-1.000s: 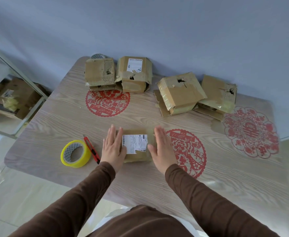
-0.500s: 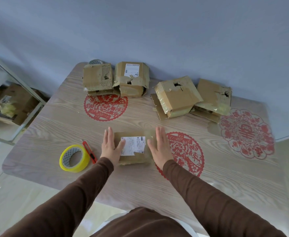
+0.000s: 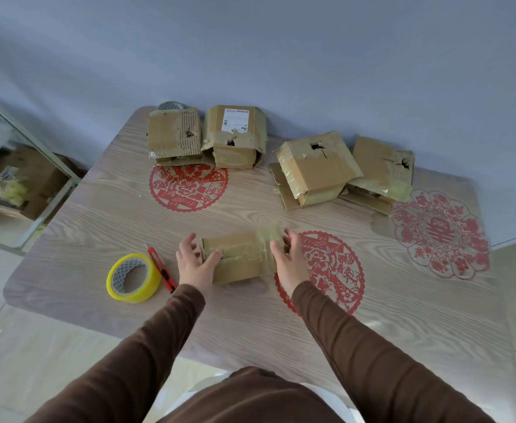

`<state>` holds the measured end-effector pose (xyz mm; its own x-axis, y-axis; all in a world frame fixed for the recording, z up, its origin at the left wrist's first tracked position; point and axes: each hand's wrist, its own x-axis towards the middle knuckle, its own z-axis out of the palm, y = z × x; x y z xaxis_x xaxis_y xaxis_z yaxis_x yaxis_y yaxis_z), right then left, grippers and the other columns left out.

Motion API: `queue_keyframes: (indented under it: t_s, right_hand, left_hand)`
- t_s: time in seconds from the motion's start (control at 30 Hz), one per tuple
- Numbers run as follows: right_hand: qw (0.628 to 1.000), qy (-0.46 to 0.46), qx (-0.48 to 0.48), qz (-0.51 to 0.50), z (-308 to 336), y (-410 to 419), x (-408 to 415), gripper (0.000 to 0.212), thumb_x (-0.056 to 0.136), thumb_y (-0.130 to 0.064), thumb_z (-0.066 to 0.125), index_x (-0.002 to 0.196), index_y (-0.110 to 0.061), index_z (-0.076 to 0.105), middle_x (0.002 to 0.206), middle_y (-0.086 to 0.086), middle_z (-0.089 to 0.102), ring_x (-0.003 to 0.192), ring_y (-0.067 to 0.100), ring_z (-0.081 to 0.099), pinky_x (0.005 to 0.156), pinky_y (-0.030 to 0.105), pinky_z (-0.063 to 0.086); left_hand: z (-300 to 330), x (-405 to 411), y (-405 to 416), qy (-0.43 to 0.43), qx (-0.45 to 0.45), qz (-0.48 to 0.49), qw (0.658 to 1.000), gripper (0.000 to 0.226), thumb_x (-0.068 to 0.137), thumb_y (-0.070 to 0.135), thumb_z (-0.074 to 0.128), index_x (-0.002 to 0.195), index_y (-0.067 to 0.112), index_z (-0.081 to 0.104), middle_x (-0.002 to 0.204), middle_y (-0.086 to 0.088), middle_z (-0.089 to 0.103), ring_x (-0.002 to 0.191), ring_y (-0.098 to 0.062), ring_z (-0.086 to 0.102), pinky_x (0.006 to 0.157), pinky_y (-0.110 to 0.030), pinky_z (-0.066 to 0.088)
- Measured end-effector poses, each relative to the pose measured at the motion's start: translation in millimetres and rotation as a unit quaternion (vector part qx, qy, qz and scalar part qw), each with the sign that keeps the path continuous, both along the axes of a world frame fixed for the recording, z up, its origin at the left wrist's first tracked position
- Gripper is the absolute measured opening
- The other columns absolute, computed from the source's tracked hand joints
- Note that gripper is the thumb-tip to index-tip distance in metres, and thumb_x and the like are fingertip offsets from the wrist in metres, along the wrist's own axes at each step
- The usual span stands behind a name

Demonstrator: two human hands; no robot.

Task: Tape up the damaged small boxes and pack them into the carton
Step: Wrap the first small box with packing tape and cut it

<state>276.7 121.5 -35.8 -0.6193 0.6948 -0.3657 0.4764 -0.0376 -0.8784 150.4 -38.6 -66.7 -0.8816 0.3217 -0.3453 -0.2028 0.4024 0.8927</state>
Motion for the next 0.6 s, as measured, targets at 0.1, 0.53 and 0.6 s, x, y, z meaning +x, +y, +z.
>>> queue_keyframes:
  t_s: [0.1,0.53,0.6]
  right_hand:
    - [0.991,-0.09,0.086,0.058,-7.7,-1.2,-9.5,0.063,0.104,-0.055,0.035,0.158,-0.027,0.023,0.154,-0.001,0.045,0.134,0.022,0.051,0.106,0.033,0.041]
    - [0.946,-0.22,0.213,0.106,2.7,43.3,-36.4,0.071,0.1,-0.067,0.031,0.153,-0.02,0.031,0.142,0.007,0.058,0.12,0.026,0.062,0.095,0.039,0.051]
    - [0.965,-0.172,0.186,0.066,7.3,50.6,-40.4,0.061,0.1,-0.059,0.044,0.144,-0.017,0.044,0.141,0.006,0.059,0.122,0.022,0.059,0.098,0.038,0.05]
  left_hand:
    - [2.0,-0.1,11.7,0.049,-0.009,-0.037,0.998,0.045,0.096,0.036,0.063,0.136,0.032,0.043,0.132,0.0,0.049,0.122,-0.018,0.049,0.107,-0.036,0.04]
    - [1.0,3.5,22.5,-0.018,-0.037,0.037,0.998,0.022,0.096,0.029,0.06,0.107,0.014,0.05,0.095,-0.007,0.057,0.093,-0.03,0.056,0.083,-0.04,0.046]
    - [0.9,20.4,17.5,-0.053,-0.014,0.035,0.998,0.033,0.084,0.037,0.07,0.104,0.015,0.054,0.091,-0.003,0.06,0.087,-0.028,0.06,0.081,-0.044,0.052]
